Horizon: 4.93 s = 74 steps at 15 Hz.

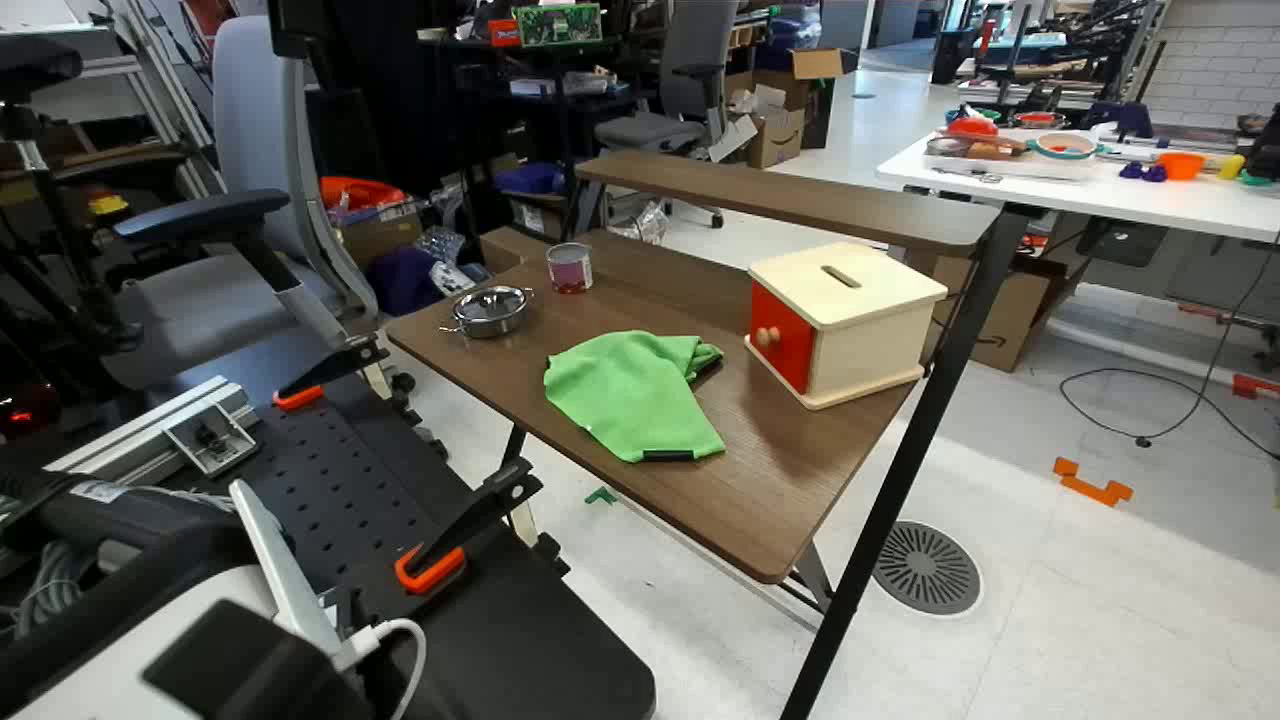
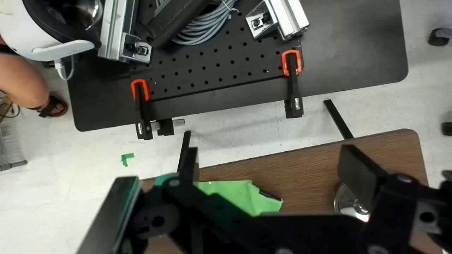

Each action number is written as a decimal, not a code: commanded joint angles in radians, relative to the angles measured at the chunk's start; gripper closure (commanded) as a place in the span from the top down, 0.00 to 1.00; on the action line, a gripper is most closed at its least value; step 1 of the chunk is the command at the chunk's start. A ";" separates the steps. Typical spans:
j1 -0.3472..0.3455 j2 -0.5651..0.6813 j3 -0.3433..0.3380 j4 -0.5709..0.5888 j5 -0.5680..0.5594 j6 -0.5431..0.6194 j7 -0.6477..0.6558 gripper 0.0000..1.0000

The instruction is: Open the drawer

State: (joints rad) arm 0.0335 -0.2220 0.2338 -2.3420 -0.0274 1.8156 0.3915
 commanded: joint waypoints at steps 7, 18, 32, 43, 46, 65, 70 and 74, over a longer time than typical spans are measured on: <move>0.025 0.002 -0.024 0.002 -0.005 -0.002 0.004 1.00; -0.004 0.128 -0.057 0.032 -0.121 0.086 0.081 1.00; -0.029 0.542 -0.269 0.289 -0.063 0.535 0.097 1.00; -0.023 0.824 -0.359 0.386 -0.035 0.898 0.008 1.00; -0.038 0.878 -0.354 0.424 0.005 0.914 -0.018 1.00; -0.037 1.081 -0.372 0.641 0.127 0.875 -0.002 1.00; -0.031 1.101 -0.381 0.661 0.122 0.879 0.001 0.68; -0.027 1.105 -0.385 0.662 0.118 0.877 0.001 0.37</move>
State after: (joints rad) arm -0.0032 0.8562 -0.1336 -1.7219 0.0777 2.7070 0.3954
